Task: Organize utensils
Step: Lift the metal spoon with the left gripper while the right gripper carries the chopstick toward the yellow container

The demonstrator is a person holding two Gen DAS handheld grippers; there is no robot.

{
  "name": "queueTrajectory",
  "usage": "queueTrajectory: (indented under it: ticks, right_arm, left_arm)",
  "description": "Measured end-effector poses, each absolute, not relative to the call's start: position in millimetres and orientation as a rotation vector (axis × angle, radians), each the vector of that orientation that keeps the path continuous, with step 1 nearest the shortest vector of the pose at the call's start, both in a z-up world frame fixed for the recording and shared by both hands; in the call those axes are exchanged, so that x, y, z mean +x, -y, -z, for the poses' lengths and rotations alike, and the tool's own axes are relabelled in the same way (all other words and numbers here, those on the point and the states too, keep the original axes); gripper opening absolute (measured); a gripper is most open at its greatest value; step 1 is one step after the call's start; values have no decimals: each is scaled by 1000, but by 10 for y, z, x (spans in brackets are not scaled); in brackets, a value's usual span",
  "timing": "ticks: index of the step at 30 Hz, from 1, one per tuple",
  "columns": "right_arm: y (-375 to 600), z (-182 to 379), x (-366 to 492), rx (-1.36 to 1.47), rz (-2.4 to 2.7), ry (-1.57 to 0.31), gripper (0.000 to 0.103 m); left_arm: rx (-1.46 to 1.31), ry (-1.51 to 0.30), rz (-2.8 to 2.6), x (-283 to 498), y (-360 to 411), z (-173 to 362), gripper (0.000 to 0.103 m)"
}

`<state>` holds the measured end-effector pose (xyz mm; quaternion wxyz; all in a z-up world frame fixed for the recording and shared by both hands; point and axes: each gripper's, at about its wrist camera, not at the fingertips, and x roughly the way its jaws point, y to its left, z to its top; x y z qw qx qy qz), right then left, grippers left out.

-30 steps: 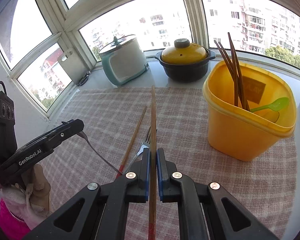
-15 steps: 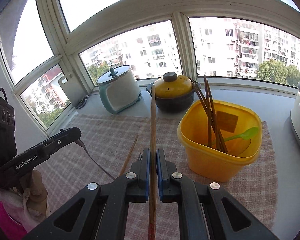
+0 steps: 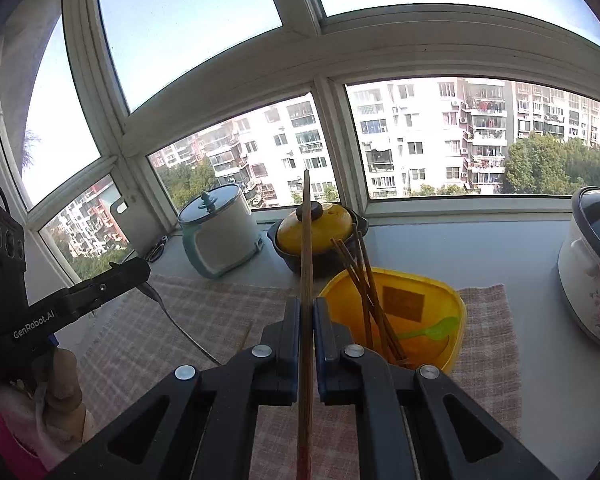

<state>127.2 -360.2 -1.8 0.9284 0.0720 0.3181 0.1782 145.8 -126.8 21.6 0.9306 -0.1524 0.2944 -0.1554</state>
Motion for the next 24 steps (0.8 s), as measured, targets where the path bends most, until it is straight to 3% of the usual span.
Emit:
queueTrajectory:
  ticks: [12,24]
  right_arm:
    - [3941,-88,1569,161,-369,-614,4]
    - [4045,-40,1886,161,-376,-577,4]
  left_arm:
    - [-300,-556,343,1718,1710,-451,33]
    - [-283,-588,324,1953,1945,-363,33]
